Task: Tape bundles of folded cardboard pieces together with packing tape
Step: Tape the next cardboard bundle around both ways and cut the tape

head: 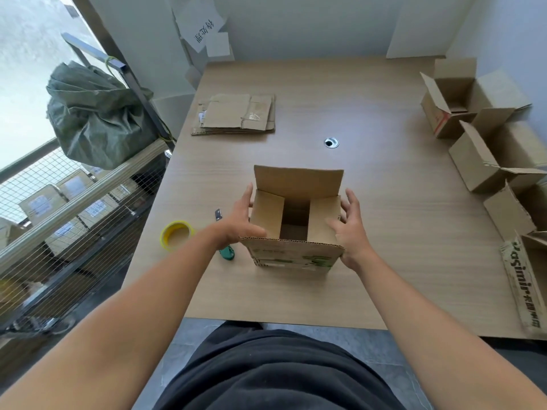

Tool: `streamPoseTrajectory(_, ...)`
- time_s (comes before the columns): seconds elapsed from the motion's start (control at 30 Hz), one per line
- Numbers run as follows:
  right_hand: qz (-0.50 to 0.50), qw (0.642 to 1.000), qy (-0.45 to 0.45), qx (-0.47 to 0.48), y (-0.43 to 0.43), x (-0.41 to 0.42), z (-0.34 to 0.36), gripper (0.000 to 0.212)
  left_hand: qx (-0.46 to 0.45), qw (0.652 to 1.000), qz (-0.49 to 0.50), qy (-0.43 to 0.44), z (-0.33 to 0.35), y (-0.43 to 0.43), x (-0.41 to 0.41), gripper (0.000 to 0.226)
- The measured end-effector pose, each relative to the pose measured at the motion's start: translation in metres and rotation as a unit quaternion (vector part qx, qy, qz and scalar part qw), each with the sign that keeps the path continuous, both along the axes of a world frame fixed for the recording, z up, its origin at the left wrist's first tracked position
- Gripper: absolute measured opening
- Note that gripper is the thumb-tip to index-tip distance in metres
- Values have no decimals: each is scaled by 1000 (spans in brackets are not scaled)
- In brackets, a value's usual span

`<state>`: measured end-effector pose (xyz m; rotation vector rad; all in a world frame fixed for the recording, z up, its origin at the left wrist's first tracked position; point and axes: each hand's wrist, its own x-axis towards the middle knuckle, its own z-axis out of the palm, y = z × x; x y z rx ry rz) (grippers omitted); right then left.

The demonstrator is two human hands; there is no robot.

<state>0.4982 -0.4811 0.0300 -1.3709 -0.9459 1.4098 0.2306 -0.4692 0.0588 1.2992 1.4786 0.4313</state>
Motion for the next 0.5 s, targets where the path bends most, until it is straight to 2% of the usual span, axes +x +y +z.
streamPoseTrajectory(0.07, 26, 1000, 4, 7, -1, 0, -3, 79, 23, 999, 15, -30, -3, 1, 1, 119)
streamPoseTrajectory(0.17, 37, 999, 40, -3, 2, 2, -1, 77, 11, 995, 34, -91, -6, 8, 2, 109)
streamPoseTrajectory(0.27, 33, 995, 87, -29, 6, 3, -2, 59, -2, 988, 58, -141, -9, 15, 0, 98)
streamPoseTrajectory(0.37, 38, 991, 121, -43, 4, 6, -4, 43, 3, 989, 46, -142, -7, 16, -5, 96)
streamPoseTrajectory(0.43, 38, 992, 113, -48, 1, 8, -5, 33, -3, 988, 24, -149, -7, 13, -7, 78)
streamPoseTrajectory(0.5, 48, 996, 70, -33, 0, 9, -6, 23, -34, 986, 16, -164, -7, 7, -10, 46)
